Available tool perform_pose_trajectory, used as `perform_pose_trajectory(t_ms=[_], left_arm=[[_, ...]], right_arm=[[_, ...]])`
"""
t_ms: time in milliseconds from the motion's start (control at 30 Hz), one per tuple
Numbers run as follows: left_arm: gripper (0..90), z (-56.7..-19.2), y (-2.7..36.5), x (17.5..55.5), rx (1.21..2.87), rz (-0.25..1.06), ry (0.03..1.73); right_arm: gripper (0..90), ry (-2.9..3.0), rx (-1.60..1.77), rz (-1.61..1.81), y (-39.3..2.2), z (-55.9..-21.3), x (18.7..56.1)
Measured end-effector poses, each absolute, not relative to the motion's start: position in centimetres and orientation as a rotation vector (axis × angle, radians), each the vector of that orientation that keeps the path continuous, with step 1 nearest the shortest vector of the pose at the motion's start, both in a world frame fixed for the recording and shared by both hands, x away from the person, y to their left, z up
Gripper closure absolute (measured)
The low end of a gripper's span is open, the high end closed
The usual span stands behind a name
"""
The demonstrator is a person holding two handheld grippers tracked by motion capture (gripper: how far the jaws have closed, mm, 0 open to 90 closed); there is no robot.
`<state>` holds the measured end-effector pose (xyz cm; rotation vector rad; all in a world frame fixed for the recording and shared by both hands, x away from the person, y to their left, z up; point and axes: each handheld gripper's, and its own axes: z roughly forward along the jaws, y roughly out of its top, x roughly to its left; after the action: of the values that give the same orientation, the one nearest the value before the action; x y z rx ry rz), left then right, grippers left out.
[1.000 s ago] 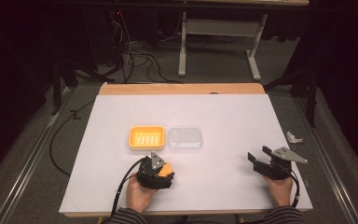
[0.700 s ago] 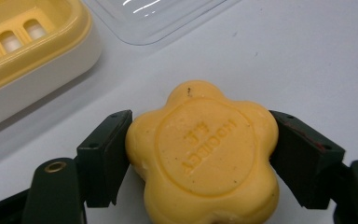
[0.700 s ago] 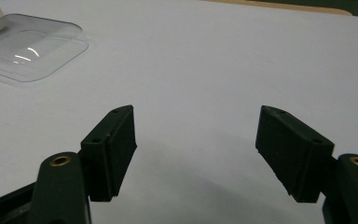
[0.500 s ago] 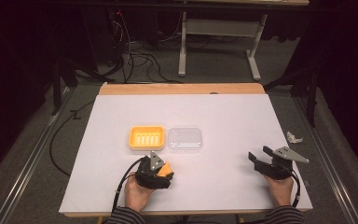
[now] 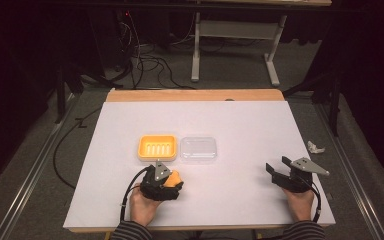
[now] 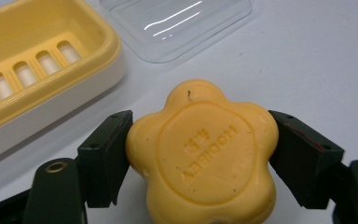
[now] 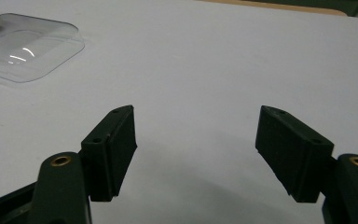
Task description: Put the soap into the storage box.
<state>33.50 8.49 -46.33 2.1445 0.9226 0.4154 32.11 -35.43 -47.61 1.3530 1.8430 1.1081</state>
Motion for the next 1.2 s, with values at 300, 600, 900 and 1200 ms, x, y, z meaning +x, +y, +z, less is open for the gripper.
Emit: perform_pose_trajectory(t_ms=[300, 600, 900, 1200], left_arm=[[26.4, -45.6, 9.6, 33.6, 2.087, 0.408, 0.948], [26.4, -43.2, 10.4, 33.8, 2.05, 0.447, 0.945], [26.4, -41.6, 10.5, 35.0, 2.047, 0.472, 0.924], [26.4, -41.8, 10.4, 36.2, 2.034, 0.448, 0.951]], right_arm=[[29.1, 1.841, 1.349, 1.113, -35.5, -47.6, 32.1], [29.1, 1.843, 1.335, 1.111, -35.4, -47.6, 32.0], [29.2, 1.845, 1.35, 1.113, -35.4, -47.6, 32.1], [29.0, 1.844, 1.334, 1.114, -35.4, -47.6, 32.0]])
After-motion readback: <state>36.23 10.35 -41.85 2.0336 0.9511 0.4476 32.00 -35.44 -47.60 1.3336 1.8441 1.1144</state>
